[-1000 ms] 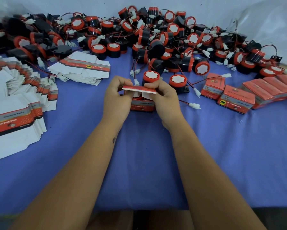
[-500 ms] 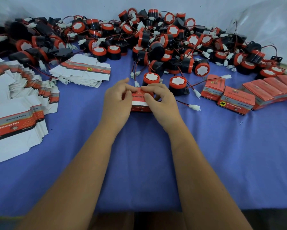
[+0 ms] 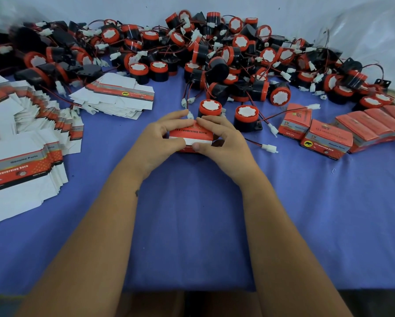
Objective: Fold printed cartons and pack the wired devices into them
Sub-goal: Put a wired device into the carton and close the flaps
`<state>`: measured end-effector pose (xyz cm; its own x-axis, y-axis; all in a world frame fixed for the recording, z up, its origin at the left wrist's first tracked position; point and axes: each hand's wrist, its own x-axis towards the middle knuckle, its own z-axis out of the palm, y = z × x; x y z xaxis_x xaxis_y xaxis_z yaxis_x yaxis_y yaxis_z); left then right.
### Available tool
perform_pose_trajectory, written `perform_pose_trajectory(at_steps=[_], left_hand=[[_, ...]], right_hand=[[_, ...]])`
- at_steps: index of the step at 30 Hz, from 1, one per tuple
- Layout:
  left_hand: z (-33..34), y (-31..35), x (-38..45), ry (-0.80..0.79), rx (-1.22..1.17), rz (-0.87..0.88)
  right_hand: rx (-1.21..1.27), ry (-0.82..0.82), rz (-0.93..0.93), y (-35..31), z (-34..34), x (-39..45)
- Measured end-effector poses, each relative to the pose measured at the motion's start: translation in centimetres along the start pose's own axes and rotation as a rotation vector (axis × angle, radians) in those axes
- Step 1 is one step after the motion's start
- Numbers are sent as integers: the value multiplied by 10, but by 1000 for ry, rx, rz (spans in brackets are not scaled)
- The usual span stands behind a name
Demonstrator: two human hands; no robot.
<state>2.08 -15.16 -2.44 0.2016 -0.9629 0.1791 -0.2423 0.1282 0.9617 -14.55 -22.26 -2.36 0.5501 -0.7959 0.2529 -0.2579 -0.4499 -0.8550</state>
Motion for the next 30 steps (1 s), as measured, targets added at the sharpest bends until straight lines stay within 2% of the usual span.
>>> perform_pose_trajectory(at_steps=[6,17,23,30], left_hand=[[-4,-6,2,-35,53,60],[1,-3,0,47,-192,79],[0,-3,3,102,-309,12],[0,-2,3,110,-334,-10]], right_hand=[[99,90,-5,-1,0,-2],[105,146,-29,-4,3,-4],[128,187,-9,-5,3,-4],[90,214,-34,-8,4,-5]])
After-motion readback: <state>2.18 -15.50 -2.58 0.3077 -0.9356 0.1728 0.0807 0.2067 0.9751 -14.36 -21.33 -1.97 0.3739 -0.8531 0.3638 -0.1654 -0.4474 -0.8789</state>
